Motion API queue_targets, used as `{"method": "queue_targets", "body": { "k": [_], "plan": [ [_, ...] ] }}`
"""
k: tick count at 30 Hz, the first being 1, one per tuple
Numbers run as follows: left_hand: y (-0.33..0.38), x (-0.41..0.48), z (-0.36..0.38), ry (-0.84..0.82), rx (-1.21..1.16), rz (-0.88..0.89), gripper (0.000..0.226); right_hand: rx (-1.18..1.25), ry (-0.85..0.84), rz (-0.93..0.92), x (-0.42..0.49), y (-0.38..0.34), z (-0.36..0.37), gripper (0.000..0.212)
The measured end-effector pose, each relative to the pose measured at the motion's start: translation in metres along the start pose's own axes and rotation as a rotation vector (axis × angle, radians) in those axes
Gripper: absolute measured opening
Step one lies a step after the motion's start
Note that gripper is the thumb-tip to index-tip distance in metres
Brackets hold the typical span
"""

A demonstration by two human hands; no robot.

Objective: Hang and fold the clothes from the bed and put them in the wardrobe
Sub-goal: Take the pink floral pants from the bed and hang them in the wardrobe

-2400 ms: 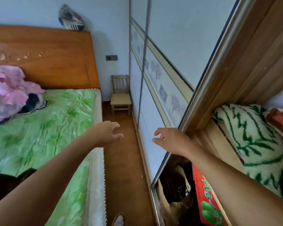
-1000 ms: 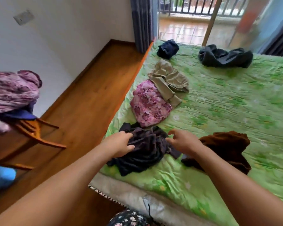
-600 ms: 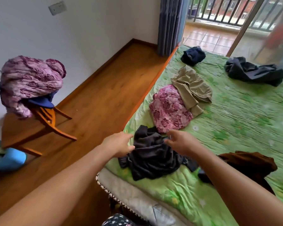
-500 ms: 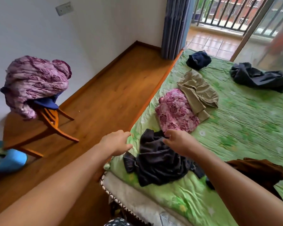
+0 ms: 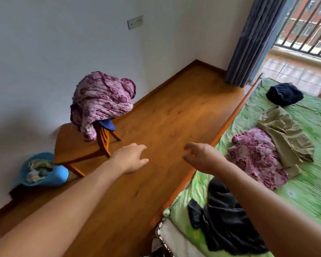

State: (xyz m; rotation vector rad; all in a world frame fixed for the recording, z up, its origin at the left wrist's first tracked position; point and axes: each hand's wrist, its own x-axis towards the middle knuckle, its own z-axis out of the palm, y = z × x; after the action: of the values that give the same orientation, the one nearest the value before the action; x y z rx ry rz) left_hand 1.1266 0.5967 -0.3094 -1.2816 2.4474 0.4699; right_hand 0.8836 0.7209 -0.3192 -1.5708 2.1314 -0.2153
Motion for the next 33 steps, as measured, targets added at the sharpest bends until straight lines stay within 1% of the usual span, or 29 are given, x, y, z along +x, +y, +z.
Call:
{"method": "queue_targets", "body": {
  "k": [4, 6, 9, 13, 18, 20, 23, 25, 28, 33],
  "plan": [
    [-0.047, -0.006, -0.003, 0.037, -0.047, -0.090, 0.061, 0.017, -0.028, -0.100, 0.032, -0.040, 0.011, 0.064],
    [-0.075, -0.007, -0.008, 0.041, -0.068, -0.120, 0.061, 0.015, -0.045, -0.126, 0.049, -0.064, 0.020, 0.067],
    [-0.124, 0.003, -0.019, 0.080, -0.089, -0.145, 0.062, 0.008, -0.066, -0.142, 0.085, -0.103, 0.031, 0.065],
    [-0.195, 0.041, -0.041, 0.122, -0.114, -0.142, 0.061, -0.011, -0.081, -0.123, 0.152, -0.155, 0.045, 0.061],
    [-0.281, 0.082, -0.072, 0.101, -0.115, -0.114, 0.059, 0.022, -0.109, -0.057, 0.242, -0.235, 0.058, 0.059],
    [-0.314, 0.096, -0.084, 0.091, -0.102, -0.091, 0.054, 0.035, -0.103, -0.050, 0.273, -0.267, 0.060, 0.059],
    [-0.347, 0.118, -0.103, 0.100, -0.089, -0.075, 0.053, 0.031, -0.104, -0.053, 0.302, -0.295, 0.064, 0.057],
    [-0.359, 0.138, -0.115, 0.100, -0.074, -0.050, 0.058, 0.019, -0.101, -0.035, 0.317, -0.302, 0.062, 0.056],
    [-0.359, 0.173, -0.130, 0.079, -0.065, 0.003, 0.059, 0.013, -0.077, -0.003, 0.337, -0.299, 0.050, 0.055],
    [-0.322, 0.234, -0.153, 0.042, -0.016, 0.126, 0.061, 0.053, -0.039, 0.105, 0.357, -0.263, 0.027, 0.055]
  ]
}}
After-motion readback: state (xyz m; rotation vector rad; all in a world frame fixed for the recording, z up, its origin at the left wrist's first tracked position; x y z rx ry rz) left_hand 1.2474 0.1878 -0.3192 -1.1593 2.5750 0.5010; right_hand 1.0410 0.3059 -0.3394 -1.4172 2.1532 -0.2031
